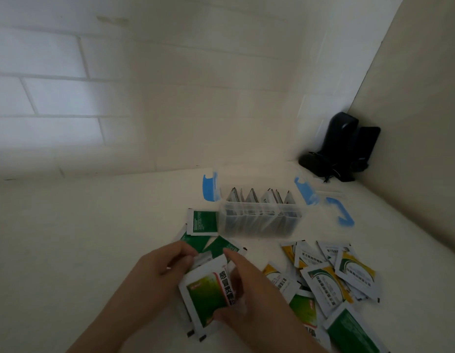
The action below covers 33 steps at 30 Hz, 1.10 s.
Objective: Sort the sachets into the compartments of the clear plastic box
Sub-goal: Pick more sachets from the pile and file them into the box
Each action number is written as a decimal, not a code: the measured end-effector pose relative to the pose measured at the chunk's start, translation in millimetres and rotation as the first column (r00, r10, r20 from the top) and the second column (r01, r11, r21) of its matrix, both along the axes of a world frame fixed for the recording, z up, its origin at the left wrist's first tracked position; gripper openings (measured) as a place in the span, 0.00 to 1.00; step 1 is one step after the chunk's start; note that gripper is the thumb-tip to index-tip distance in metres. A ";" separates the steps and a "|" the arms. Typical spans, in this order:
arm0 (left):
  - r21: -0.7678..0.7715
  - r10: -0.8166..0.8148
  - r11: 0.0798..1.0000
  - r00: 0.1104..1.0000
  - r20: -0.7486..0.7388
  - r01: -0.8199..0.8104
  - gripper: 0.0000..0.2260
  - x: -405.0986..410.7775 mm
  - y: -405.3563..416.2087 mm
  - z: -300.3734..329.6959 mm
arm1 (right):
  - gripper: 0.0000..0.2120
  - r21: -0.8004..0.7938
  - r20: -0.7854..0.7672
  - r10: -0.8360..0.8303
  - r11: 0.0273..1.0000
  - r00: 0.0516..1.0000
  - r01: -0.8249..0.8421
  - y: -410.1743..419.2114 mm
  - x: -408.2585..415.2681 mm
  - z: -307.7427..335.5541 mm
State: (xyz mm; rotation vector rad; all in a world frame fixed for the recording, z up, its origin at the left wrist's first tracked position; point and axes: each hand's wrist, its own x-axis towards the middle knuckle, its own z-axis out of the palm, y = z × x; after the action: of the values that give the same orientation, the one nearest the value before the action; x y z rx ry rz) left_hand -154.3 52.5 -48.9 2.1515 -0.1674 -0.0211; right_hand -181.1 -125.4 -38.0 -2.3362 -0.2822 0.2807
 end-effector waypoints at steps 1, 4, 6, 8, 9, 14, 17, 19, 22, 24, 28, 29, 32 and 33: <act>-0.102 -0.021 0.995 1.000 -0.018 0.019 0.12 -0.4 -1.6 5.5 | 0.38 0.014 0.050 0.008 1.000 0.999 -0.008 -1.9 0.9 -1.7; -0.215 -0.145 0.965 0.989 0.035 0.150 0.08 3.0 -10.3 24.3 | 0.26 0.058 0.162 0.058 0.996 0.985 -0.068 -1.9 6.2 -0.9; -0.267 -0.168 0.946 0.982 0.083 0.184 0.10 7.9 -14.8 36.4 | 0.17 0.059 0.168 0.027 0.998 0.985 -0.037 -2.1 12.2 9.3; -0.374 -0.171 0.907 0.981 0.086 0.191 0.12 15.0 -17.9 49.6 | 0.17 0.105 0.156 -0.044 0.994 0.987 0.028 -8.6 21.3 25.7; -0.417 -0.199 0.884 0.977 0.077 0.213 0.14 18.7 -19.7 56.0 | 0.16 0.137 0.158 -0.067 0.990 0.985 0.045 -12.7 27.0 34.7; -0.212 -0.156 0.956 0.965 0.210 0.201 0.08 50.7 -33.0 75.4 | 0.14 0.205 0.325 -0.111 0.978 0.939 0.045 -20.0 66.5 73.4; -0.098 -0.059 0.990 0.938 0.343 0.098 0.06 81.7 -40.0 80.3 | 0.12 0.207 0.364 -0.134 0.976 0.922 0.060 -23.4 98.5 82.5; -0.068 -0.022 0.996 0.923 0.385 0.052 0.06 102.2 -44.9 83.6 | 0.11 0.203 0.365 -0.130 0.978 0.922 0.058 -27.6 118.7 85.2; 0.015 -0.003 1.000 0.915 0.404 -0.003 0.07 128.8 -52.7 82.6 | 0.10 0.130 0.383 -0.141 0.987 0.913 0.098 -32.3 144.7 81.7; 0.104 -0.006 0.994 0.909 0.416 -0.041 0.07 143.6 -58.0 78.1 | 0.12 0.094 0.395 -0.186 0.982 0.900 0.162 -32.8 158.1 76.3; 0.338 -0.030 0.935 0.923 0.384 -0.110 0.09 160.5 -63.5 67.8 | 0.12 -0.004 0.344 -0.228 0.970 0.911 0.244 -32.8 173.2 60.3; 0.384 -0.033 0.915 0.925 0.380 -0.125 0.09 161.3 -64.2 66.2 | 0.12 -0.027 0.329 -0.220 0.970 0.918 0.242 -33.7 175.7 57.0; 0.440 -0.062 0.890 0.926 0.372 -0.117 0.10 162.1 -66.3 64.1 | 0.13 -0.051 0.288 -0.205 0.972 0.935 0.228 -36.5 182.1 51.7; 0.462 -0.080 0.881 0.928 0.364 -0.105 0.11 162.7 -67.4 63.8 | 0.13 -0.067 0.283 -0.203 0.971 0.937 0.231 -36.6 183.7 51.3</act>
State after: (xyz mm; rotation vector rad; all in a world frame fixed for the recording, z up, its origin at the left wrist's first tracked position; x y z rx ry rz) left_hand 8.4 -14.9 14.9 2.6336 -0.4046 0.4004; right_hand 2.6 -162.0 13.4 -2.4788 -0.1427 -0.1439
